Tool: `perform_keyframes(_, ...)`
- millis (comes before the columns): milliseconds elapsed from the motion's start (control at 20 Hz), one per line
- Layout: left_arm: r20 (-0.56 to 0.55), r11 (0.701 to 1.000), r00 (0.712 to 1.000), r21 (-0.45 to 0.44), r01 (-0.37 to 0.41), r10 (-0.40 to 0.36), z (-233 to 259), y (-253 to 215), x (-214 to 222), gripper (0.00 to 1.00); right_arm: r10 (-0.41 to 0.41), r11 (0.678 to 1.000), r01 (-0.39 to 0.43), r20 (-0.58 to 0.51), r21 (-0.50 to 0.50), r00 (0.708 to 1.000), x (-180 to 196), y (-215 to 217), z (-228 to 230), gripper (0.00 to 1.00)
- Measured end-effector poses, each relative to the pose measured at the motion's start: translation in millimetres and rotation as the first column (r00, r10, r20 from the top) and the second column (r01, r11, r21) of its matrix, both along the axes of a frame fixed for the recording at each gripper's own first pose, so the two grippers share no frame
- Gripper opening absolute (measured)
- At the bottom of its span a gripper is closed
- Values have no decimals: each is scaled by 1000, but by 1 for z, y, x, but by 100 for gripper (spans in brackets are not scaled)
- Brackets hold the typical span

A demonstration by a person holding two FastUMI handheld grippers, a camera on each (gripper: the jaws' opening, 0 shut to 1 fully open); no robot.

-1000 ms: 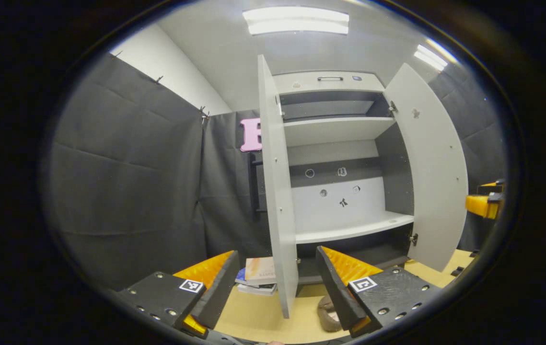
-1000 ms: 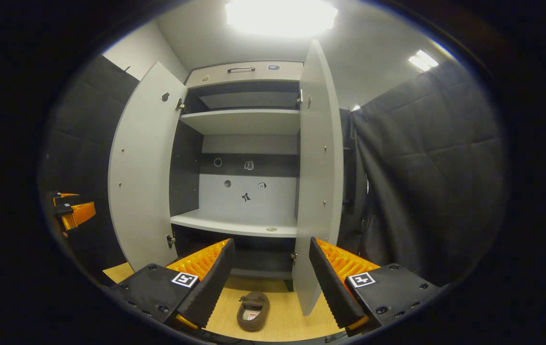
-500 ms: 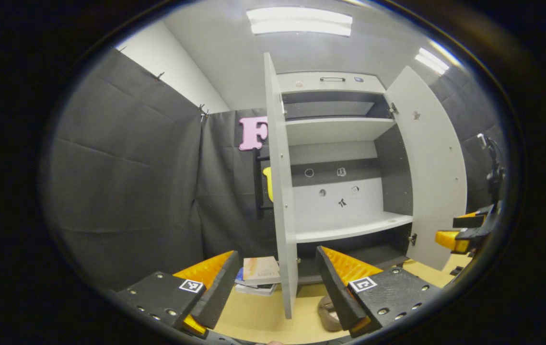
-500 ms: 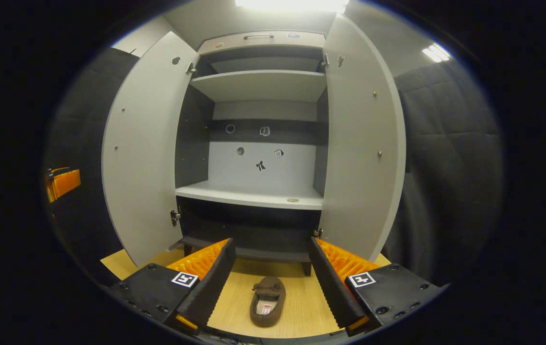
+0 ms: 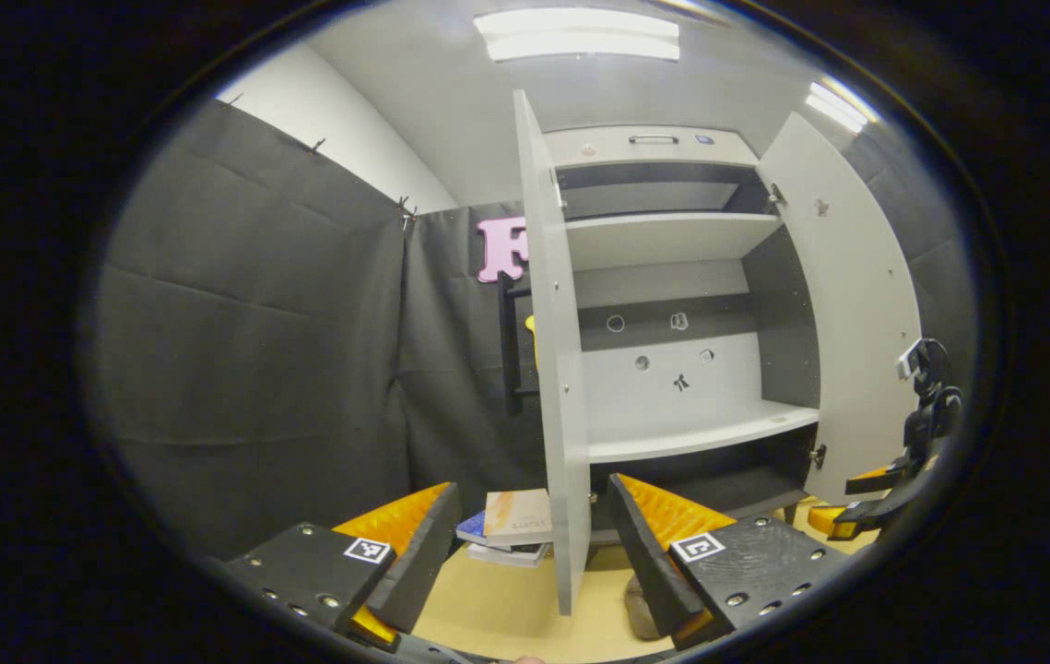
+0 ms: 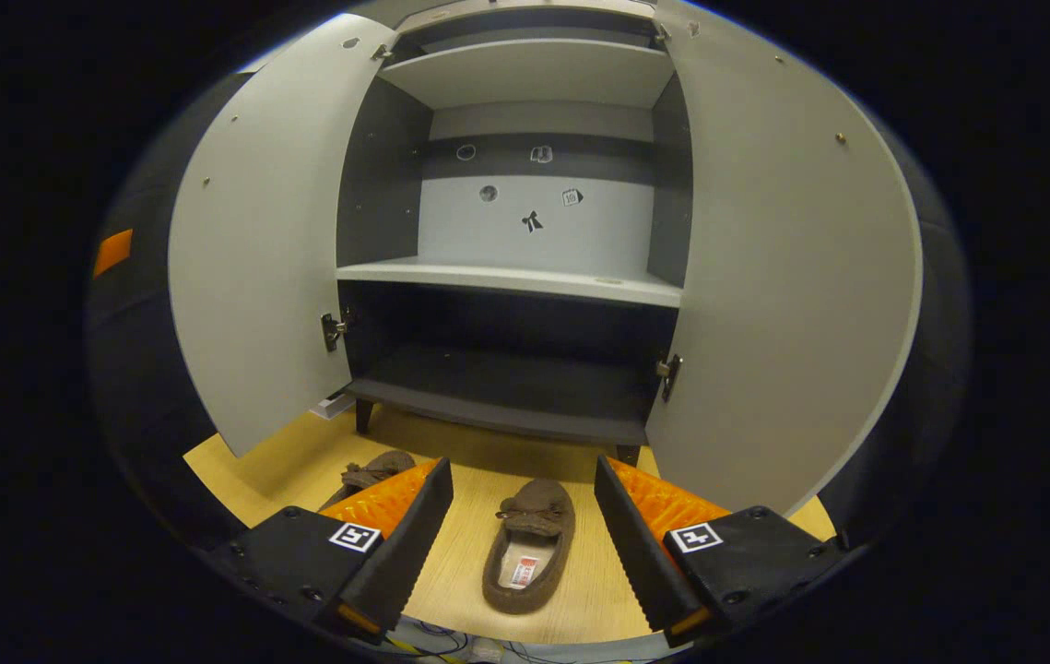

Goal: Grab one shoe with the right hand and put it into the shoe cabinet, grab the other shoe with the left hand and put it into the shoe cabinet; then close the right door with the right hand and the left door with the left hand.

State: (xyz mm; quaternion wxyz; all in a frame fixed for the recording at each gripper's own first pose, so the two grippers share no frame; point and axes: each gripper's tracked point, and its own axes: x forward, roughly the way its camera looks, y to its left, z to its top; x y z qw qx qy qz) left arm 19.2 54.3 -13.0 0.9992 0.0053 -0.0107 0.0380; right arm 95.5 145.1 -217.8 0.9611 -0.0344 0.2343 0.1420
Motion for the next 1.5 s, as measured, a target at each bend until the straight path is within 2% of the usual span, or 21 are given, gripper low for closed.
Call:
perform_keyframes(150,-14,1000,1000,-10,-14,14,-3,-1,3,99,30,999,-31,-67,-19,997,1,5,-27,98)
perform_keyframes(600,-38,997,997,9,-73,73,-8,7,6,99,69,997,-79,-272,-26,960,6,17,-104,98)
perform_keyframes(650,-43,997,996,11,-81,82,-9,8,7,87,72,996,-84,-293,-30,953,6,18,-111,98)
perform_keyframes(700,-47,996,995,12,-89,90,-11,10,7,99,73,996,-87,-312,-31,947,5,19,-118,98)
perform_keyframes(750,-50,995,994,14,-99,99,-11,11,8,99,77,995,-93,-334,-30,940,7,22,-126,97)
perform_keyframes(800,-52,994,993,16,-106,107,-12,12,8,93,79,995,-96,-354,-30,932,4,23,-132,96)
perform_keyframes(950,-59,991,989,28,-133,134,-11,15,7,93,79,995,-97,-416,-21,906,2,27,-151,95)
perform_keyframes(1100,-62,986,985,47,-158,161,-11,18,7,93,73,996,-93,-473,-19,878,0,31,-171,86)
perform_keyframes(1150,-65,985,983,51,-166,169,-11,19,7,99,70,995,-94,-491,-24,868,0,31,-176,80)
perform_keyframes(1250,-68,982,980,55,-183,186,-13,21,9,99,63,995,-96,-505,-39,861,4,32,-187,80)
perform_keyframes(1350,-78,978,975,53,-202,206,-16,24,9,99,56,994,-96,-529,-49,847,7,36,-194,62)
perform_keyframes(1400,-82,976,973,50,-211,215,-17,25,10,99,57,994,-98,-534,-49,843,7,37,-192,57)
perform_keyframes(1450,-84,975,971,50,-218,222,-17,26,10,99,58,993,-106,-540,-59,840,10,37,-197,64)
perform_keyframes(1500,-84,973,970,50,-225,228,-18,27,10,99,33,989,-104,-530,-104,848,13,29,-194,64)
